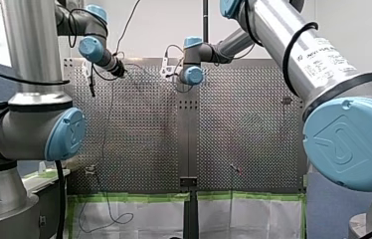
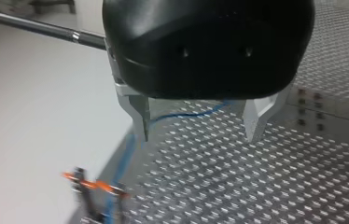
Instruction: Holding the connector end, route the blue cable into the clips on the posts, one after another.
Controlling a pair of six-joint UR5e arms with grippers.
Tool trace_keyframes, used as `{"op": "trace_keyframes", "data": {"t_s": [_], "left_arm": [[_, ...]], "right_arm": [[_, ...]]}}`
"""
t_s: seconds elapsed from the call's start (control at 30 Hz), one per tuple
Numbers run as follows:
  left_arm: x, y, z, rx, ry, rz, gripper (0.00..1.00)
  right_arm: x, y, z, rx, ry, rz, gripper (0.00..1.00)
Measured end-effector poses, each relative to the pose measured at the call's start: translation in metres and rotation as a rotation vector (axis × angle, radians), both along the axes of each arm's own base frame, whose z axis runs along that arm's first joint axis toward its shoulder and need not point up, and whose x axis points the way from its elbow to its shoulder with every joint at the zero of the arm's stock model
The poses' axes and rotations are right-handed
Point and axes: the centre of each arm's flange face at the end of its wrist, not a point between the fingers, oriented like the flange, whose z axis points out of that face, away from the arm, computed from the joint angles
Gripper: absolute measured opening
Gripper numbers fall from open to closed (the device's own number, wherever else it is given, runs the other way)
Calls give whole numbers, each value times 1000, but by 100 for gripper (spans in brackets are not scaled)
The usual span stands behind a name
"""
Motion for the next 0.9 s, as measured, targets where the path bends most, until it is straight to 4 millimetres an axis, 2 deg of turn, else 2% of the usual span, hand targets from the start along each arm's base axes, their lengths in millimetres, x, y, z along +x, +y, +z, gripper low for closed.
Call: {"op": "trace_keyframes", "data": {"t_s": [0.13, 0.57, 0.7, 0.9], "left_arm": [[-1, -1, -4, 36, 18, 16, 100], [-8, -3, 5, 127, -12, 33, 100], [-7, -2, 5, 130, -12, 34, 100], [0, -2, 16, 126, -35, 26, 100]], "right_arm": [[0, 0, -1, 1, 1, 0, 0], [0, -1, -4, 4, 4, -1, 0], [-1, -3, -4, 4, 4, -3, 0], [-2, -4, -6, 6, 6, -5, 0]]}}
